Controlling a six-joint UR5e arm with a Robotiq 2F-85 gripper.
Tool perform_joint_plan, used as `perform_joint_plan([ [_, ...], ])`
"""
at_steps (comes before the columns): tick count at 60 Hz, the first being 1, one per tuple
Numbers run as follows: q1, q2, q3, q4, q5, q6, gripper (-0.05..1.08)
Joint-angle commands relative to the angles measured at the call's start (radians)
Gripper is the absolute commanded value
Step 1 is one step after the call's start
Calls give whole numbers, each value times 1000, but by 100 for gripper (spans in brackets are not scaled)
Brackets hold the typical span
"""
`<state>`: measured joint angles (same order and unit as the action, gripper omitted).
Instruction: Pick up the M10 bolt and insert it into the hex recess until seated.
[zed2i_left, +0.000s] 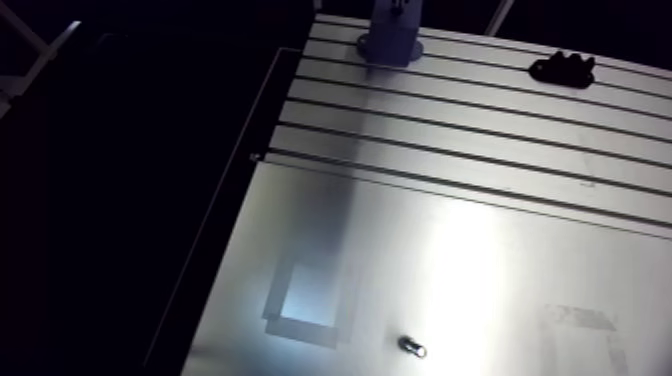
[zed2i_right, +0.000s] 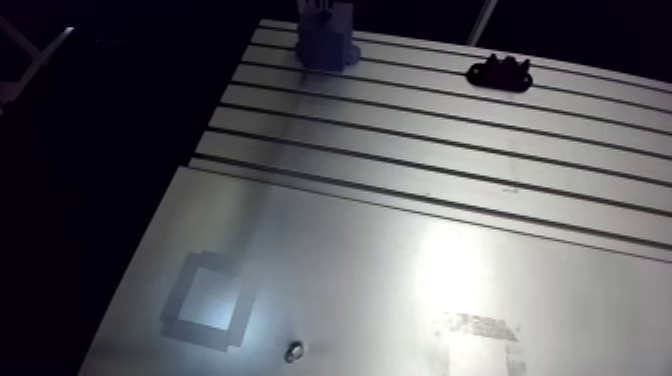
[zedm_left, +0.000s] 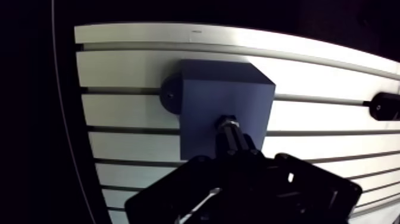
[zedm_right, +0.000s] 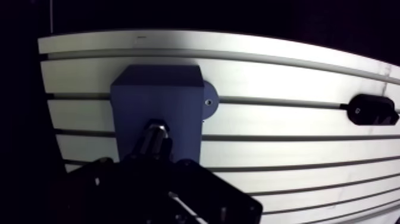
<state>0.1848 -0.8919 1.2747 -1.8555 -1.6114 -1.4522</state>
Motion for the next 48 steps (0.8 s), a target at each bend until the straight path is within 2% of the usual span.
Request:
perform_joint_plan([
  [1,1,0,1,0,0,-3,108],
  [48,1,12,0,-1,-2,-4,108],
])
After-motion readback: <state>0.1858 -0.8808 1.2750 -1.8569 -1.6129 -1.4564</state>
